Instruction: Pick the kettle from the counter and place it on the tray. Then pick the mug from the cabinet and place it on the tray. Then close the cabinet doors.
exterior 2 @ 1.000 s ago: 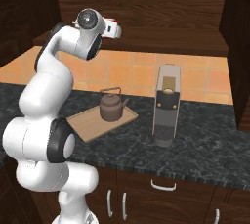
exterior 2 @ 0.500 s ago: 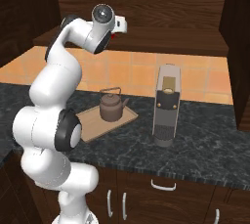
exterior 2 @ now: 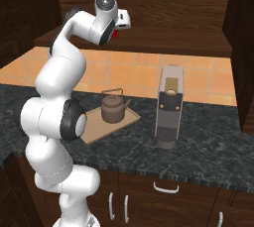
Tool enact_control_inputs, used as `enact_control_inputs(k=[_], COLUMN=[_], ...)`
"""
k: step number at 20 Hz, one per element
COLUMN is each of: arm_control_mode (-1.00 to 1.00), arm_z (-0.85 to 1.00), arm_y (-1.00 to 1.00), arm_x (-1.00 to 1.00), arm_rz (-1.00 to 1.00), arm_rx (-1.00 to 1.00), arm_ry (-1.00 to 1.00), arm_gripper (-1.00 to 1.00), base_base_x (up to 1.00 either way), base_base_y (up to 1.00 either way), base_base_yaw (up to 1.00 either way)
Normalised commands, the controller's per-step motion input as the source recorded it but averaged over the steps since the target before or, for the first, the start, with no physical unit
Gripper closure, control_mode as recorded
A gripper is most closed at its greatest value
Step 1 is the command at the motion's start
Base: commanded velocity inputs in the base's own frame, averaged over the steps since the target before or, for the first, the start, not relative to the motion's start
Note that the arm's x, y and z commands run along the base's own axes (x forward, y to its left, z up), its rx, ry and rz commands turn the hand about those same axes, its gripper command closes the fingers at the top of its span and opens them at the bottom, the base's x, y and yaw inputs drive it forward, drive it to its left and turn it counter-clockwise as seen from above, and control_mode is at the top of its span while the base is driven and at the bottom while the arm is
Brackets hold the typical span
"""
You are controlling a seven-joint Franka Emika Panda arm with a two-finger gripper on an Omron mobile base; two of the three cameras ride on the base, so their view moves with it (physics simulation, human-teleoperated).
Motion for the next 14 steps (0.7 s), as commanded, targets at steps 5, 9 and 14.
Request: enact_control_inputs(k=[5, 9, 14], arm_control_mode=[-1.00, -1.00, -1.00], arm_z=[0.00, -0.04, -0.07], arm_y=[0.01, 0.01, 0.00], arm_x=[0.24, 0.04, 0.00], arm_rz=[-0.06, -0.10, -0.12], arm_rx=[0.00, 0.00, 0.00], arm_ry=[0.00, 0.00, -0.08], arm_gripper=[-1.00, -1.00, -1.00], base_base_x=[0.00, 0.00, 0.00], base_base_y=[0.00, 0.00, 0.00], base_base_yaw=[0.00, 0.00, 0.00])
